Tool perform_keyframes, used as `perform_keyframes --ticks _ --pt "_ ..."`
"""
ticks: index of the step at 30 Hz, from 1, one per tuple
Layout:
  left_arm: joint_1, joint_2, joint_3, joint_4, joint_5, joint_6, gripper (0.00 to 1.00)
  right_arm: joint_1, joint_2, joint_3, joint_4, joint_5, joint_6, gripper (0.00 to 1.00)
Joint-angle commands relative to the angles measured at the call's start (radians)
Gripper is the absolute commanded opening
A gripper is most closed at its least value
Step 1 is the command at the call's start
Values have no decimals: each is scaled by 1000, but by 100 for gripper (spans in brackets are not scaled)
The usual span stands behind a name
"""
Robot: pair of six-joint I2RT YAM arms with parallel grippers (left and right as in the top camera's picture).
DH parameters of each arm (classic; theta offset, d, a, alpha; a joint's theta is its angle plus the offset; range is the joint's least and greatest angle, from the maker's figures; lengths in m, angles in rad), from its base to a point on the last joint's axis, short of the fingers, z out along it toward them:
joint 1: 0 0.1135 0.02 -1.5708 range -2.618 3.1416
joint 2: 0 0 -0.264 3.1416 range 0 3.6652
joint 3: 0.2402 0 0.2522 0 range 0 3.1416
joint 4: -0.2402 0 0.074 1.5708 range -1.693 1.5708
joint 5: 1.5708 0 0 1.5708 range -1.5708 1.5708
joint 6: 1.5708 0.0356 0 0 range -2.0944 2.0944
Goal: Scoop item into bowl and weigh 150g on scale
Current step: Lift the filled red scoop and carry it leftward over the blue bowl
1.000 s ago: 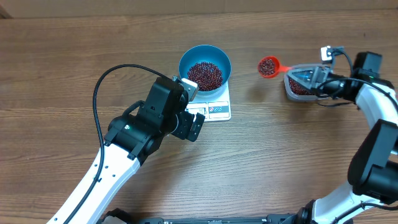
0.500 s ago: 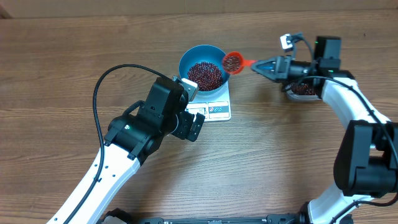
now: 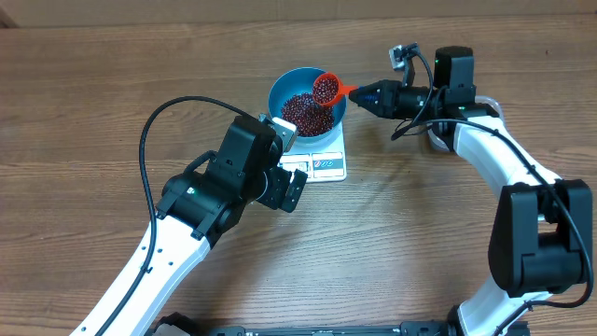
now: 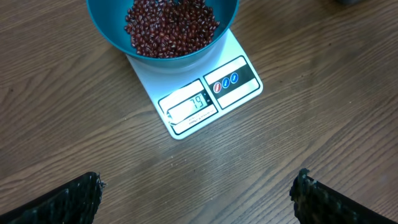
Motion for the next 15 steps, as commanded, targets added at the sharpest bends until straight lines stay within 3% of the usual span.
perform_keyframes --ticks 1,15 --pt "1 6 -4 0 8 15 100 11 2 -3 11 24 -132 4" --pt "1 6 -3 0 8 15 100 11 2 -3 4 23 -377 4"
